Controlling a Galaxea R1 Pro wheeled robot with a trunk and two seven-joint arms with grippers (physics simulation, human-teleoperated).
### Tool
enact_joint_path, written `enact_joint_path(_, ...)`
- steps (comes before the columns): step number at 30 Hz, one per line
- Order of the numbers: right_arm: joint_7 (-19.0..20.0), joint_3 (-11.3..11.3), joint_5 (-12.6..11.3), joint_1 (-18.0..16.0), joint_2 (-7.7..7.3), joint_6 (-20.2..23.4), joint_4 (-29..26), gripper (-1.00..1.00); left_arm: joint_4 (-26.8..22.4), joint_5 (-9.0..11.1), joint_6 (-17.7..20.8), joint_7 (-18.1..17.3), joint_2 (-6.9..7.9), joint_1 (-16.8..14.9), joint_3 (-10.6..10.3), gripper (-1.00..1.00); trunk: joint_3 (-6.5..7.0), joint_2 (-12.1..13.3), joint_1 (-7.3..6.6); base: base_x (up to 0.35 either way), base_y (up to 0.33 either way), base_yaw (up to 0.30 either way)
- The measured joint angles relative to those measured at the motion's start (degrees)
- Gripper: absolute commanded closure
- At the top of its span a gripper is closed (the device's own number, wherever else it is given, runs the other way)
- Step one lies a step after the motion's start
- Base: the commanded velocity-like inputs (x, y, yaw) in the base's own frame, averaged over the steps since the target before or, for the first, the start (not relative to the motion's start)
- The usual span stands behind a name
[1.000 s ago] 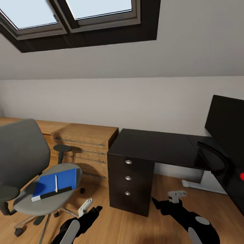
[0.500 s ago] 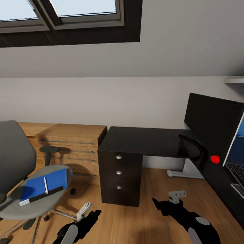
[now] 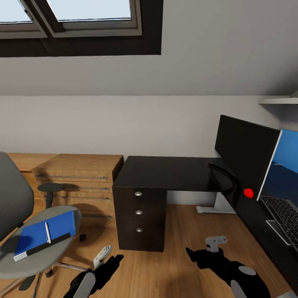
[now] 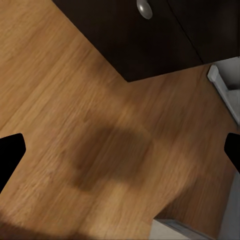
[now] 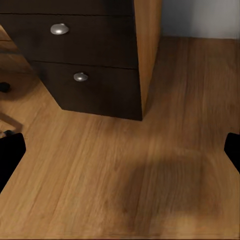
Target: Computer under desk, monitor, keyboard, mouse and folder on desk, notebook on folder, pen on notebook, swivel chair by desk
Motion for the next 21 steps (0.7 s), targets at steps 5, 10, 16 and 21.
enact_joint_path(5, 0.0, -0.1, 0.0, 0.1, 0.0, 0.8, -0.1, -1.0, -0.1, 0.0, 0.0, -0.2, 0.1, 0.0, 0.0, -1.0, 0.89, 2.0, -1.1, -0.002, 0.001, -0.009)
enact_joint_path(10, 0.0, -0.3, 0.0, 0.1, 0.0, 0.2, -0.1, -1.0, 0.1, 0.0, 0.0, -0.2, 0.1, 0.0, 0.0, -1.0, 1.78, 4.0, -2.2, -0.001, 0.0, -0.034)
enact_joint_path(16, 0.0, -0.1, 0.0, 0.3, 0.07, -4.2, -0.2, -1.0, 0.4, 0.1, 0.0, 0.1, 0.03, 0.0, 0.0, -1.0, 2.86, 6.4, -3.52, 0.0, 0.0, -0.212)
enact_joint_path(21, 0.0, -0.4, 0.1, 0.2, 0.01, -5.6, -0.2, -1.0, 0.6, 0.0, 0.0, 0.1, -0.02, 0.0, 0.0, -1.0, 3.76, 8.4, -4.61, 0.0, 0.0, -0.268)
